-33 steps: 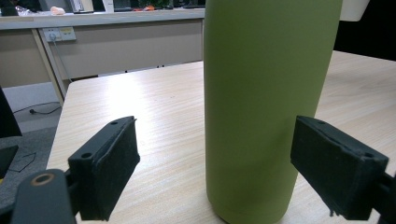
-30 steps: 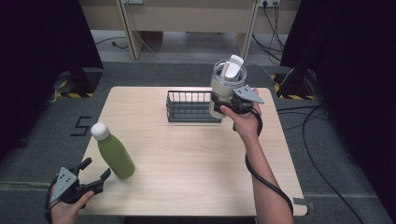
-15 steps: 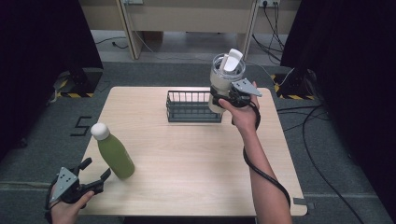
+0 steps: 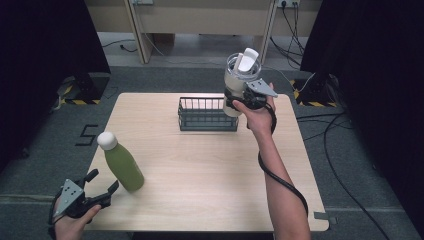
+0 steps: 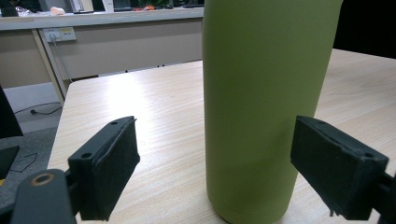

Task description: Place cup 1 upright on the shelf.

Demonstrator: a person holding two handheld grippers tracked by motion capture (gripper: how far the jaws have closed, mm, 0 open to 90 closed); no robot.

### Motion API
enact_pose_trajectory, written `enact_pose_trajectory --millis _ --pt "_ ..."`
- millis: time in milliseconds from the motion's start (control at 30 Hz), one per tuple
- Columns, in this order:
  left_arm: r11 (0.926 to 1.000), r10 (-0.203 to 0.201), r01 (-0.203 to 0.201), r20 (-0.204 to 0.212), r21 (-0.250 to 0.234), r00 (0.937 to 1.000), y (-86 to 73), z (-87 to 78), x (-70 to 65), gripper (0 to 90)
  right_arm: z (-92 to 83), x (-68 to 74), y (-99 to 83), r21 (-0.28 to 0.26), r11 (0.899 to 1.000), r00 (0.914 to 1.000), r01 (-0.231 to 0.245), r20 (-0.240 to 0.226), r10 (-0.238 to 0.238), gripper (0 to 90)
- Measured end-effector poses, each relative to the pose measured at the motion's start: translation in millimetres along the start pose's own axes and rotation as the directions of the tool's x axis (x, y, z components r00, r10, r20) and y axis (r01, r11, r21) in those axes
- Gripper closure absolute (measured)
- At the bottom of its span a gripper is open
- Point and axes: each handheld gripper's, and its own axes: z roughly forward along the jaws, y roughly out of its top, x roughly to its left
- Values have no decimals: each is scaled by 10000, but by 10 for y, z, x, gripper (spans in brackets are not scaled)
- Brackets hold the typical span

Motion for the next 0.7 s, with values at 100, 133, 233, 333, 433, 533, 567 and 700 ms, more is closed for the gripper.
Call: enact_pose_trajectory --millis 100,133,233,333,433,533,567,700 --pt "10000 -7 7 -7 7 10000 0 0 0 142 51 -2 6 83 10000 10000 -26 33 26 103" --pt "10000 -4 4 -1 3 10000 0 0 0 142 69 -4 7 85 10000 10000 -15 25 14 103" --pt "10000 -5 5 -14 6 10000 0 0 2 142 124 -5 13 157 9999 10000 -5 62 4 103" --pt "10000 -10 10 -14 -11 10000 0 -1 1 142 178 -1 11 227 9997 10000 -33 55 32 103" --pt "10000 -7 7 -15 -1 10000 0 0 1 142 232 6 6 295 9996 10000 -16 51 15 103" --pt "10000 0 0 -12 1 10000 0 0 0 142 286 9 10 325 9994 9999 -84 92 81 104" --pt "10000 -8 8 -12 2 10000 0 0 1 142 304 11 15 337 9994 9999 -109 92 106 103" --pt "10000 -6 6 2 -4 10000 0 2 0 142 368 26 36 388 9992 9999 -25 115 21 103"
